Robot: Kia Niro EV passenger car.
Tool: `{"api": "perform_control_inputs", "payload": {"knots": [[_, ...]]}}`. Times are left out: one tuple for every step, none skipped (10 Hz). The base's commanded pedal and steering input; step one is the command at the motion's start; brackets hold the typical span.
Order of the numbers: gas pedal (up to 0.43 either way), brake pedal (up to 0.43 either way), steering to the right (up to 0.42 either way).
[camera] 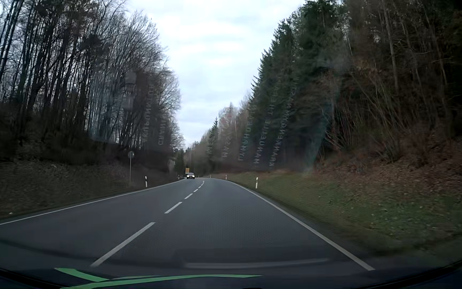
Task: Follow the waypoints while adhering to traffic rules and regulations
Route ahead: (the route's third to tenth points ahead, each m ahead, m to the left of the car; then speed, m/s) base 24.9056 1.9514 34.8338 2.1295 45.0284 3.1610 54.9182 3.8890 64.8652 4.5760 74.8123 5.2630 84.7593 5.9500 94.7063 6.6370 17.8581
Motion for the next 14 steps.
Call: {"api": "perform_control_inputs", "payload": {"knots": [[0.169, 0.0, -0.008], [0.169, 0.0, -0.008], [0.169, 0.0, -0.008], [0.169, 0.0, -0.008], [0.157, 0.0, -0.008], [0.157, 0.0, -0.008], [0.157, 0.0, -0.008], [0.157, 0.0, -0.008], [0.157, 0.0, -0.006], [0.157, 0.0, -0.006], [0.157, 0.0, -0.005], [0.15, 0.0, -0.005], [0.15, 0.0, -0.005], [0.15, 0.0, -0.005]]}}
